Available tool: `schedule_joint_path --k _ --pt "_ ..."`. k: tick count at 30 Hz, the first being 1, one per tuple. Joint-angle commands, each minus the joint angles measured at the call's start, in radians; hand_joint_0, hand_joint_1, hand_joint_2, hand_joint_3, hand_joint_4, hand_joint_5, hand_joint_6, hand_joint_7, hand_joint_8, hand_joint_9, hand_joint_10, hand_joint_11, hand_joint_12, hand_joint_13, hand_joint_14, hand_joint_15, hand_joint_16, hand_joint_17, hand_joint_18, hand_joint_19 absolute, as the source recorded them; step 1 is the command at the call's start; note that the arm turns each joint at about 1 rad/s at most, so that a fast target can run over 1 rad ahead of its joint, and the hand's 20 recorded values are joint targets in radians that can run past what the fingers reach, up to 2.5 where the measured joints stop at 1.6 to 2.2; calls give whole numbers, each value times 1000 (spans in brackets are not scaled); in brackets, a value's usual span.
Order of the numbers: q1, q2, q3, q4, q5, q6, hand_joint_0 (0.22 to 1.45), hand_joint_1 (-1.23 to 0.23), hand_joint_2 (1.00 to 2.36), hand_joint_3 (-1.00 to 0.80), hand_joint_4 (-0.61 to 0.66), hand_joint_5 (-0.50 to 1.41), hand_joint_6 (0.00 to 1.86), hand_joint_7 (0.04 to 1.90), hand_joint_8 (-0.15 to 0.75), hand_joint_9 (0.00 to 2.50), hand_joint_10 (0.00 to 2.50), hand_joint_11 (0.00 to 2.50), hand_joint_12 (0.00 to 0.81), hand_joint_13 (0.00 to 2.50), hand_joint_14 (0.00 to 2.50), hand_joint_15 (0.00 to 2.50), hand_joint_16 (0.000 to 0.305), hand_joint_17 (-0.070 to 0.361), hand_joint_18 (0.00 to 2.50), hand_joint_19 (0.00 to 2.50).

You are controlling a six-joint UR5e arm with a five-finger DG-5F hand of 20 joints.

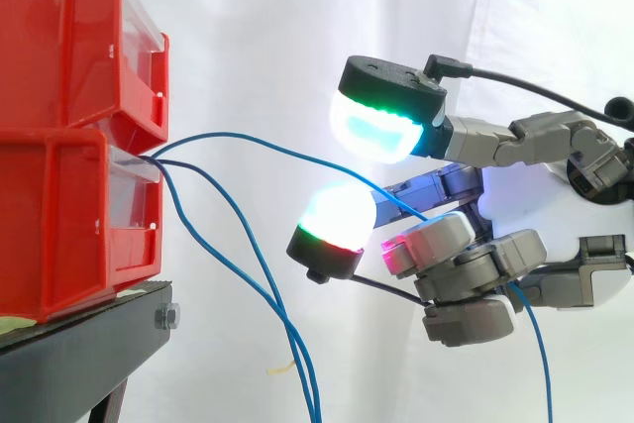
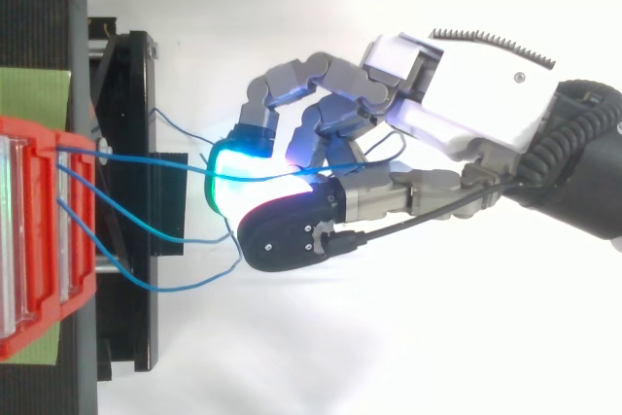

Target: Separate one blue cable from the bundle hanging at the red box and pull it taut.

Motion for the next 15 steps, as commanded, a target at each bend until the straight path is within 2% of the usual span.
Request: schedule_joint_path --k 1,7,15 --pt "-1 0 0 -1 2 -2 544 -616 1005 -450 215 -194 797 964 364 681 1108 1254 369 771 1918 1190 34 77 1126 1901" --pt "-6 0 0 -16 11 -8 556 -559 1004 -449 214 -190 794 977 357 700 1115 1251 370 765 2011 1203 33 75 1155 1943" --pt "-4 0 0 -24 20 -6 560 -564 1006 -440 216 -188 793 990 362 704 1133 1255 367 769 1977 1200 34 77 1151 1916"
